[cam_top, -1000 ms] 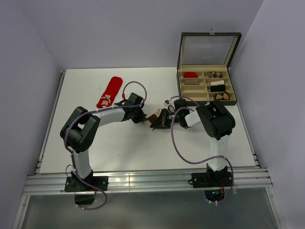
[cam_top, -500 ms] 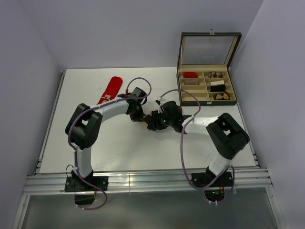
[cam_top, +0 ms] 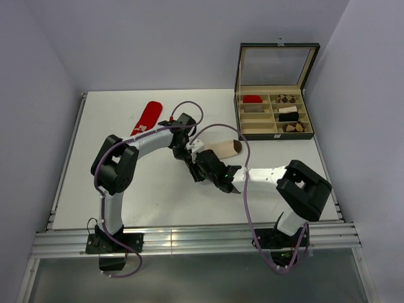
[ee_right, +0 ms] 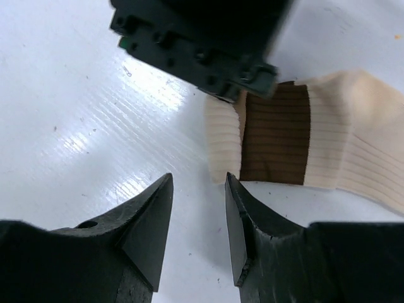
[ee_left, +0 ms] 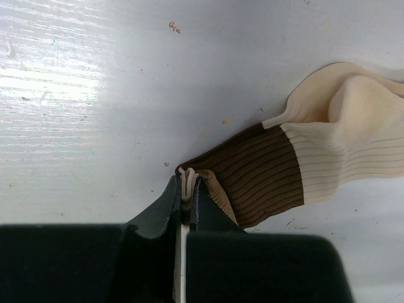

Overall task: Roll the socks
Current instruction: Roll the sock at the center of the board.

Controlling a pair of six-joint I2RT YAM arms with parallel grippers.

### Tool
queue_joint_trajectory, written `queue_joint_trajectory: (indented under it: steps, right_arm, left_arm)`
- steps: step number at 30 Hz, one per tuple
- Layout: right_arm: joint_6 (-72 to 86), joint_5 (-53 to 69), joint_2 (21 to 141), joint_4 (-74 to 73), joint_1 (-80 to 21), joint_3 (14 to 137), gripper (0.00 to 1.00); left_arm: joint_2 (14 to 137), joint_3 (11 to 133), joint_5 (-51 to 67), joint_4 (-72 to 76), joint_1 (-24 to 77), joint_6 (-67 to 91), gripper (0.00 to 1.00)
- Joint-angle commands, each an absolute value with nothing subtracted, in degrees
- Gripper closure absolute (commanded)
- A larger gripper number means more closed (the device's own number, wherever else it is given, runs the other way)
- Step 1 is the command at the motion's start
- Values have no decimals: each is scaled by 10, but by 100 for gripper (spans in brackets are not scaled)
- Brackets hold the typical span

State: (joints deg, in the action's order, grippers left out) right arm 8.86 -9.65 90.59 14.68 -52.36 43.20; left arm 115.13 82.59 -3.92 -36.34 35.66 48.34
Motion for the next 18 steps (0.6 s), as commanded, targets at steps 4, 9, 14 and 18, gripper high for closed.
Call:
queue_joint_trajectory:
  steps: [4,9,14,18]
  right_arm:
    - [32,-175,961,158,-550,482,55]
    - [28,-183,994,149,-553,500,55]
    - [29,-185,1008,143,-553,504,55]
    - [32,-189,1021,138,-553,508,55]
  left_arm:
    - [1165,838,-33,-388,356,461,100]
    - [1169,839,-28,-386,356,461,100]
    - [1171,838,-25,-383,356,459,100]
    - [1170,835,-25,-382,356,458,100]
